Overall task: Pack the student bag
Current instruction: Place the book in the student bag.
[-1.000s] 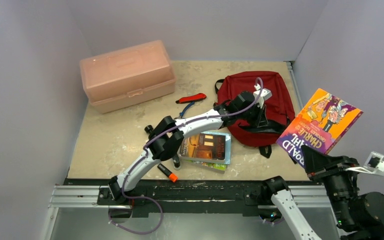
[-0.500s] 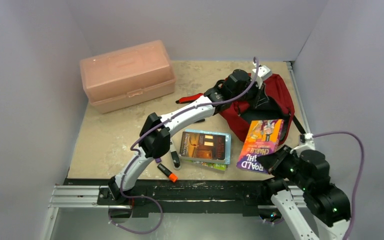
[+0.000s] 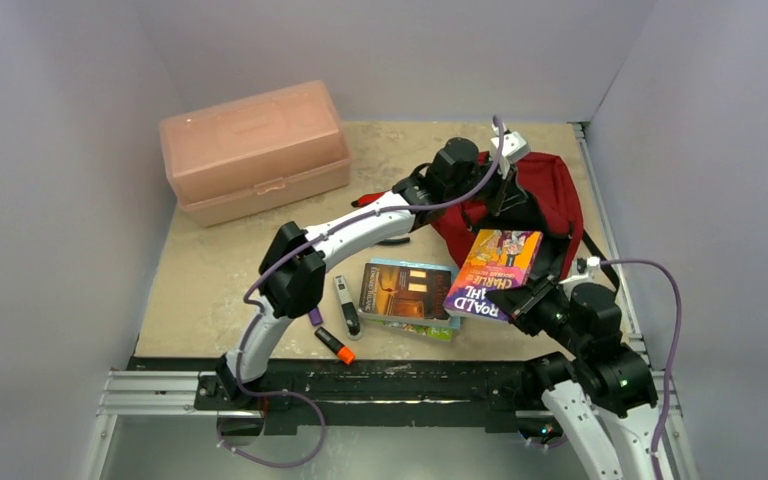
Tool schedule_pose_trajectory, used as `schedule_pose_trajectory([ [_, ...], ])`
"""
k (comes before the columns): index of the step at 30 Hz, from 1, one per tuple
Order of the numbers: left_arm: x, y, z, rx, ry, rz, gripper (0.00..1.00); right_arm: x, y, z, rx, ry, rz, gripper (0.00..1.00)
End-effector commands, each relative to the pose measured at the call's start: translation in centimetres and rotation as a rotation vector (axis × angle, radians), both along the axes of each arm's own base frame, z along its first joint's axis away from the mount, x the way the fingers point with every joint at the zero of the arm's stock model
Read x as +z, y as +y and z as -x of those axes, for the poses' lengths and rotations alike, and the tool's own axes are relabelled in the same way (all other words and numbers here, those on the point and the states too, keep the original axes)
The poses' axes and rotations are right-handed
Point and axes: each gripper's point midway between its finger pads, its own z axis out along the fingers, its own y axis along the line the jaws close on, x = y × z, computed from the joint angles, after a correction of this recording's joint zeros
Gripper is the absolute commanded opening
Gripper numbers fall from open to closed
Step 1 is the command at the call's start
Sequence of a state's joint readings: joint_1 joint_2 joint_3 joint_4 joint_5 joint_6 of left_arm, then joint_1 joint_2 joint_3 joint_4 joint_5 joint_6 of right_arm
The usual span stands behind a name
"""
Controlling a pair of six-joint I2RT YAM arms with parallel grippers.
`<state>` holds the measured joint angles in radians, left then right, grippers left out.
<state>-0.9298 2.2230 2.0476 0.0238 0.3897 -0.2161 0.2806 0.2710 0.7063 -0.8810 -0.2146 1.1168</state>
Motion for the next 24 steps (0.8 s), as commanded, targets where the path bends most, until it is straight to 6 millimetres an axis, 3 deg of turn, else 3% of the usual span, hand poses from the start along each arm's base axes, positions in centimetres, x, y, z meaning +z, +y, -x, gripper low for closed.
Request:
schedule_pose_trajectory([
  [1,9.7,1.8,-0.5,0.012,-0.137,0.228,0.00,1.2,-1.4,-1.8,-0.147,-0.082,-0.059,0.00],
  [10,8.4,2.0,0.7,-0.061,-0.090,0.229,0.00,-0.7,-2.0,-4.1,-0.210,-0.094,-0.031,0.00],
  [19,6.8,2.4,1.7,-0.128,-0.076,0.192,0.00,-2.6,1.0,-5.5,-0.066,-0.042,-0.083,0.00],
  [22,5.9,2.6,2.1,-0.140,-0.067,0.174,0.00,-5.0,1.1,-6.1,0.006,0.035,-0.118,0.00],
  [24,5.4,2.7,2.3,-0.147,-0.056,0.161,0.00,-6.5,-0.6,-7.0,0.002,0.046,-0.145,0.00],
])
